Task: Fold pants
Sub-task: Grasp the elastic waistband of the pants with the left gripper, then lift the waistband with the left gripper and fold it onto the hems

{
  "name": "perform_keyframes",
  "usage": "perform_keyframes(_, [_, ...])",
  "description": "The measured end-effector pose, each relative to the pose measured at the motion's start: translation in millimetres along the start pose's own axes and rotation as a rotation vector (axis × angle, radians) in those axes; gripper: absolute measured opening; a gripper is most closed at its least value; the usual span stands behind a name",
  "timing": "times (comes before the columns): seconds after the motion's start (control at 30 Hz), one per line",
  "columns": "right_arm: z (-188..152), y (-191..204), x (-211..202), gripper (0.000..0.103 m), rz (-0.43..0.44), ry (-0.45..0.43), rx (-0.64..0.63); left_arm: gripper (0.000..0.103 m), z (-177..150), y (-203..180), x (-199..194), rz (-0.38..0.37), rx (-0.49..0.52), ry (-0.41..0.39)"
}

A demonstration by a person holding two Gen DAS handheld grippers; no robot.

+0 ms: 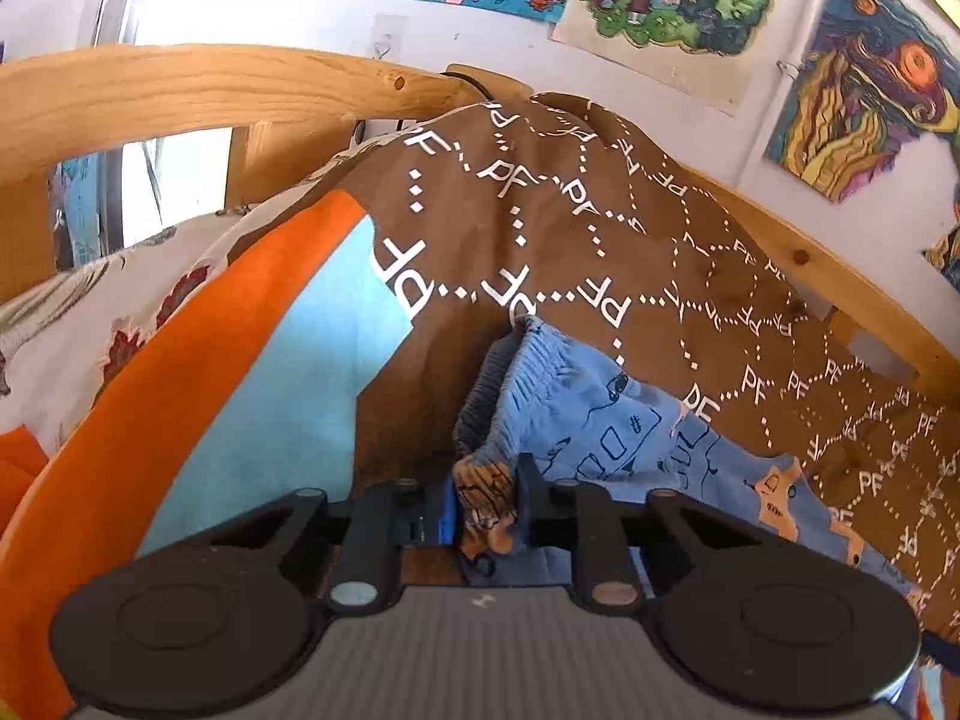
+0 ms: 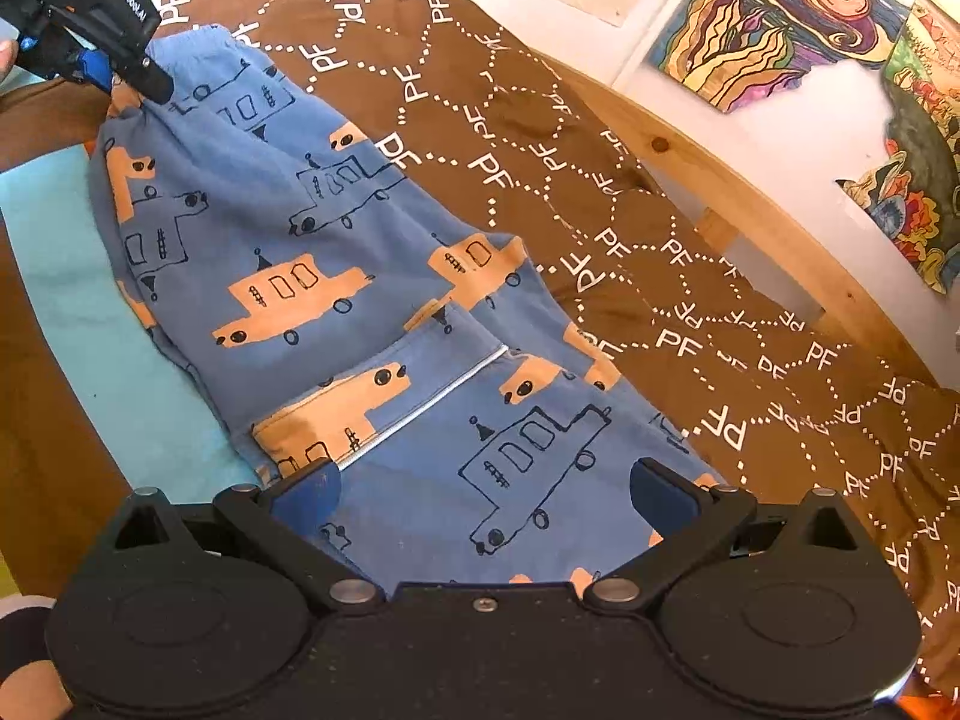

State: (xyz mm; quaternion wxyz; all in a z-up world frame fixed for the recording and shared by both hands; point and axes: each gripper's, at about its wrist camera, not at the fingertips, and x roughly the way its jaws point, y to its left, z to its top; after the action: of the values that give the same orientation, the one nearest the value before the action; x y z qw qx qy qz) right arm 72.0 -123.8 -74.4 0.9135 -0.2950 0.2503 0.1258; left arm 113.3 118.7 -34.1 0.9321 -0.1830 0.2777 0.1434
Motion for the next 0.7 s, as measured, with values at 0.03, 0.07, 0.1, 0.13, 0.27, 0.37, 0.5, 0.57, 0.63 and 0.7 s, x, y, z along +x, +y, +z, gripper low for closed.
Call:
perform_keyframes(0.03, [0.3, -0.9, -1.4, 0.102, -0.002, -0.004, 0.003, 0.018, -1.1, -2.8, -1.9, 0.006, 0.019, -0.006])
perform_keyframes(0.07, [0.5, -1.7, -2.6, 0.102, -0.003, -0.006, 0.006, 0.018, -2.3, -5.5, -4.4, 0.01, 0.038, -0.016])
perform_keyframes(0.1, [0.7, -2.7, -3.8, 0.102, -0.004, -0.009, 0.011, 0.017, -3.8, -8.8, -6.8, 0.014, 0.058, -0.027])
perform_keyframes(0.13, [0.9, -3.7, -4.8, 0.102, -0.005, -0.012, 0.015, 0.017, -4.6, -11.2, -8.1, 0.016, 0.074, -0.033])
perform_keyframes(0.27, [0.0, -8.0, -7.1, 0.102, -0.009, -0.018, 0.035, 0.017, -7.6, -19.4, -15.3, 0.01, 0.12, -0.054])
perform_keyframes(0.37, [-1.6, -13.1, -9.6, 0.102, -0.012, -0.029, 0.052, 0.016, -6.6, -29.0, -24.5, -0.018, 0.155, -0.071])
perform_keyframes(0.5, [-5.3, -24.8, -13.2, 0.102, -0.027, -0.037, 0.083, 0.016, -6.4, -52.1, -39.1, -0.048, 0.245, -0.108])
perform_keyframes(0.57, [-8.5, -33.1, -15.7, 0.102, -0.04, -0.04, 0.1, 0.016, -6.7, -64.4, -44.2, -0.067, 0.275, -0.115])
perform_keyframes(0.63, [-11.8, -40.9, -18.2, 0.102, -0.052, -0.041, 0.118, 0.016, -7.6, -79.2, -48.9, -0.092, 0.309, -0.116])
perform_keyframes(0.7, [-15.6, -48.7, -21.0, 0.102, -0.062, -0.043, 0.137, 0.016, -8.9, -96.1, -52.6, -0.112, 0.35, -0.117])
